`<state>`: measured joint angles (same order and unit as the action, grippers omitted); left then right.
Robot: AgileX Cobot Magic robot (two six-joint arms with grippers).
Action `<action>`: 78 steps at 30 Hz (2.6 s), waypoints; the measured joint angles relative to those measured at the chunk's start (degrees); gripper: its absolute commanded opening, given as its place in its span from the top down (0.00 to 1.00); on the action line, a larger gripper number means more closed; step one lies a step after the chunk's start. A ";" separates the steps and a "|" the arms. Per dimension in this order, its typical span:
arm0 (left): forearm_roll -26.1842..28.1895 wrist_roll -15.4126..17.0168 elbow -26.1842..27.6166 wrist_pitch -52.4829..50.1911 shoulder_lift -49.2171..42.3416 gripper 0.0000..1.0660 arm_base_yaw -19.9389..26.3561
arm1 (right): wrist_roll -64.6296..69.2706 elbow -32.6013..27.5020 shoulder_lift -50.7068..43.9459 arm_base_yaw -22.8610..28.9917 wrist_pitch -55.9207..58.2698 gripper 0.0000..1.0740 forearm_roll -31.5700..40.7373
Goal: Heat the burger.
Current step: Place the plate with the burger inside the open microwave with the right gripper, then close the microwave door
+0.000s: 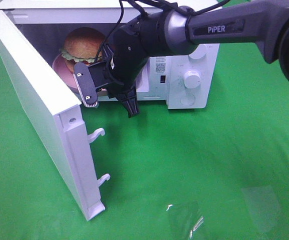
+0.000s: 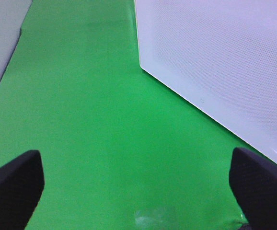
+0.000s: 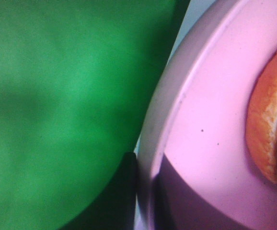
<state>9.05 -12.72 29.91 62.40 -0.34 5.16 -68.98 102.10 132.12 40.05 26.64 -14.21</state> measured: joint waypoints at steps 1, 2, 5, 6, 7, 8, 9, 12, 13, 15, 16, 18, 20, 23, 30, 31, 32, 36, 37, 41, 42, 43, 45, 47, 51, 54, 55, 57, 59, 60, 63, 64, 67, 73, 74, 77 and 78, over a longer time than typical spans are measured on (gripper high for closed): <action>0.00 0.00 0.00 0.00 0.00 0.08 0.00 | 0.11 0.92 0.57 0.00 0.63 0.99 0.00; 0.00 0.00 0.00 0.00 0.00 0.08 0.00 | 0.11 0.92 0.57 0.00 0.63 0.99 0.00; 0.00 0.00 0.00 0.00 0.00 0.08 0.00 | 1.78 1.78 0.86 -0.23 0.80 0.99 0.00; 0.00 0.00 0.00 0.00 0.00 0.08 0.00 | 1.78 1.78 0.86 -0.23 0.80 0.99 0.00; 0.00 0.00 0.00 0.00 0.00 0.08 0.00 | 2.52 1.89 1.03 -0.40 0.97 0.99 0.00; 0.00 0.00 0.00 0.00 0.00 0.08 0.00 | 2.52 1.89 1.03 -0.40 0.97 0.99 0.00; 0.00 0.00 0.00 0.00 0.00 0.08 0.00 | 2.64 1.89 1.09 -0.57 0.97 0.98 0.00; 0.00 0.00 0.00 0.00 0.00 0.08 0.00 | 2.98 2.12 1.26 -0.97 0.86 0.98 -0.97; 0.00 0.00 0.00 0.00 0.00 0.08 0.00 | 2.98 2.12 1.26 -0.97 0.86 0.98 -0.97; 0.00 0.00 0.00 0.00 0.00 0.08 0.00 | 3.04 2.12 1.26 -1.15 0.86 0.97 -1.03; 0.00 0.00 0.00 0.00 0.00 0.08 0.00 | 3.15 2.18 1.26 -1.32 0.86 0.97 -1.09; 0.00 0.00 0.00 0.00 0.00 0.08 0.00 | 3.50 2.18 1.26 -1.32 0.86 0.97 -1.09; 0.00 0.00 0.00 0.00 0.00 0.08 0.00 | 3.67 2.18 1.26 -1.32 0.86 0.97 -1.15; 0.00 0.00 0.00 0.00 0.00 0.08 0.00 | 3.84 2.18 1.26 -1.32 0.86 0.97 -1.15; 0.00 0.00 0.00 0.00 0.00 0.08 0.00 | 4.30 2.41 1.26 -1.32 0.57 0.87 -1.32; 0.00 0.00 0.00 0.00 0.00 0.08 0.00 | 4.30 2.41 1.26 -1.32 0.06 0.81 -1.60; 0.00 0.00 0.00 0.00 0.00 0.08 0.00 | 4.30 2.41 1.26 -1.32 0.06 0.81 -1.60; 0.00 0.00 0.00 0.00 0.00 0.08 0.00 | 4.41 2.52 1.26 -1.32 -1.20 0.63 -1.66; 0.00 0.00 0.00 0.00 0.00 0.08 0.00 | 4.41 2.52 1.26 -1.32 -1.20 0.63 -1.66; 0.00 0.00 0.00 0.00 0.00 0.08 0.00 | 4.53 2.52 1.26 -1.32 -1.32 0.57 -1.66; 0.00 0.00 0.00 0.00 0.00 0.08 0.00 | 4.64 2.52 1.26 -1.32 -1.32 0.54 -1.66; 0.00 0.00 0.00 0.00 0.00 0.08 0.00 | 4.64 2.52 1.26 -1.32 -1.32 0.54 -1.66; 0.00 0.00 0.00 0.00 0.00 0.08 0.00 | 4.87 2.52 1.26 -1.32 -1.32 0.52 -1.72; 0.00 0.00 0.00 0.00 0.00 0.08 0.00 | 6.25 2.52 1.20 -1.32 -1.32 0.48 -1.72; 0.00 0.00 0.00 0.00 0.00 0.08 0.00 | 6.59 2.35 0.46 -1.20 -1.38 0.46 -1.72; 0.00 0.00 0.00 0.00 0.00 0.08 0.00 | 7.28 0.74 -1.03 -0.74 -2.29 0.41 -2.01; 0.00 0.00 0.00 0.00 0.00 0.08 0.00 | 7.28 0.74 -1.03 -0.74 -2.29 0.41 -2.01; 0.00 0.00 0.00 0.00 0.00 0.08 0.00 | 7.39 -0.06 -1.43 -0.69 -2.86 0.38 -2.12; 0.00 0.00 0.00 0.00 0.00 0.08 0.00 | 7.39 -2.06 -2.58 -0.69 -3.78 0.34 -2.12; 0.00 0.00 0.00 0.00 0.00 0.08 0.00 | 7.39 -3.84 -3.95 -0.69 -4.70 0.31 -2.18; 0.00 0.00 0.00 0.00 0.00 0.08 0.00 | 7.39 -5.39 -5.33 -0.69 -5.27 0.29 -2.41; 0.00 0.00 0.00 0.00 0.00 0.08 0.00 | 7.39 -7.05 -6.70 -0.69 -5.96 0.28 -2.64; 0.00 0.00 0.00 0.00 0.00 0.08 0.00 | 7.39 -8.59 -7.79 -0.69 -6.25 0.29 -2.75; 0.00 0.00 0.00 0.00 0.00 0.08 0.00 | 7.39 -12.66 -10.03 -0.29 -6.25 0.29 -3.09; 0.00 0.00 0.00 0.00 0.00 0.08 0.00 | 7.39 -13.92 -10.77 0.06 -6.25 0.29 -3.15; 0.00 0.00 0.00 0.00 0.00 0.08 0.00 | 7.39 -14.95 -11.63 0.40 -6.42 0.29 -3.15; 0.00 0.00 0.00 0.00 0.00 0.08 0.00 | 7.45 -15.93 -12.55 0.69 -6.70 0.29 -3.15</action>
<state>9.05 -12.72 29.91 62.40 -0.34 5.16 -61.54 86.17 119.58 40.74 19.94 -17.36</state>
